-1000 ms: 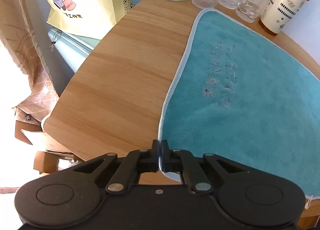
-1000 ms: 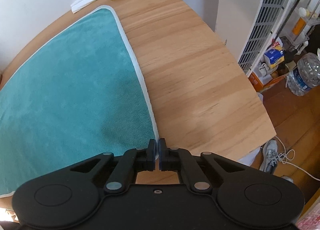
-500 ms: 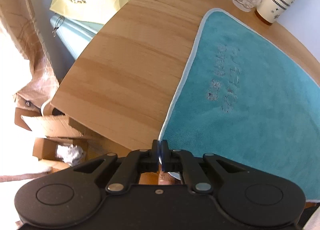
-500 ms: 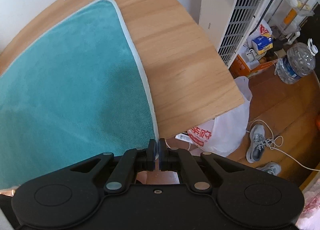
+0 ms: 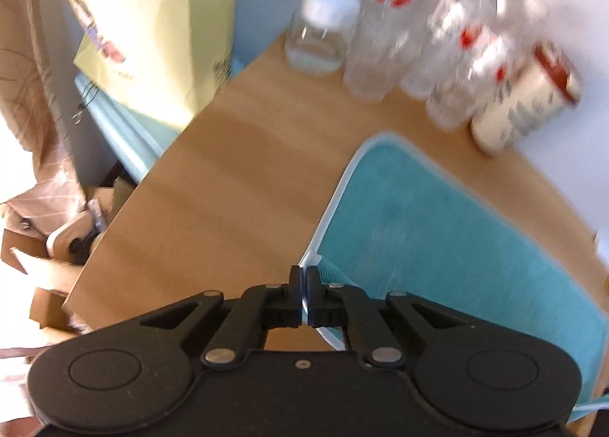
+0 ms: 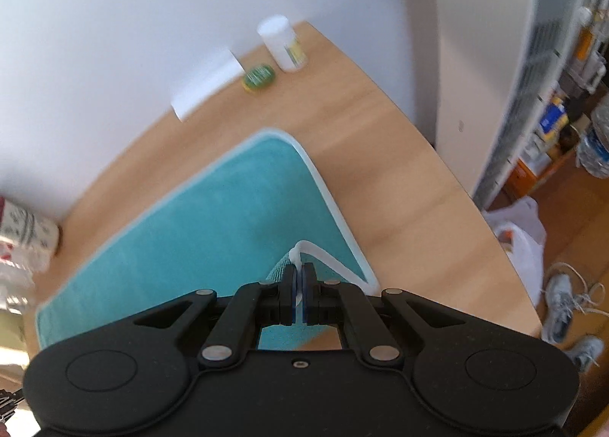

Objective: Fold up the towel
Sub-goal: 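Lift the held edge with both grippers and fold it over the towel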

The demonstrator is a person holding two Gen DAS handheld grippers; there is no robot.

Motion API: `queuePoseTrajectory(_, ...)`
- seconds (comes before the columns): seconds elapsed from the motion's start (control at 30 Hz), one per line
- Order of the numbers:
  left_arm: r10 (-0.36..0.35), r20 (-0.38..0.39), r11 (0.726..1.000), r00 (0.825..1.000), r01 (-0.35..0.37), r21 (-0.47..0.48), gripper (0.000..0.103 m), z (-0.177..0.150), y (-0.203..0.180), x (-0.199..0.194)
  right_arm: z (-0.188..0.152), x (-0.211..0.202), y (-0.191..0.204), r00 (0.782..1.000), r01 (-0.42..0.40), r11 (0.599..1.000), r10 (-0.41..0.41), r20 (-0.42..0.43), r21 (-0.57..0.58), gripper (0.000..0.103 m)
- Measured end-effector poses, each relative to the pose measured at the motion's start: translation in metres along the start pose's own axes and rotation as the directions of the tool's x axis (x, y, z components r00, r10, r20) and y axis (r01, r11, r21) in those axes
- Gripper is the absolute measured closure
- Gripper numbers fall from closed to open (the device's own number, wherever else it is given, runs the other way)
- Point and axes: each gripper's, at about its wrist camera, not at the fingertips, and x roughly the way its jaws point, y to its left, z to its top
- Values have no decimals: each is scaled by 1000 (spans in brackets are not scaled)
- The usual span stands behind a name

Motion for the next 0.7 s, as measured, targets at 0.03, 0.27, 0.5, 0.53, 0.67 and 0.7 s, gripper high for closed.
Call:
queuePoseTrajectory(0.03, 0, 13, 1000, 1000, 1, -10, 101, 8, -4, 3, 7, 5, 2, 1000, -7, 1000, 7, 4, 11, 101)
queuePoseTrajectory(0.27, -14, 15, 996, 1000, 15, -84, 101, 38, -17, 33, 40, 47, 7, 1000, -19, 997, 19, 5, 69, 101)
queuePoseTrajectory(0.5, -20, 11, 991, 1000, 22, -130, 101, 60, -30, 58, 67, 77, 15, 998, -55, 992, 53, 17, 116, 101)
queuePoseTrajectory(0.53, -16, 10, 991, 1000, 17, -132, 101, 63, -32, 61, 70, 79, 16, 998, -62, 990, 60, 21, 123, 101)
queuePoseTrajectory(0.67, -19, 20, 986, 1000, 22, -163, 101, 73, -33, 69, 83, 91, 22, 996, -84, 985, 80, 38, 148, 101)
queuePoseTrajectory(0.7, -20, 26, 986, 999, 24, -166, 101, 74, -33, 69, 85, 94, 23, 997, -80, 985, 75, 35, 150, 101)
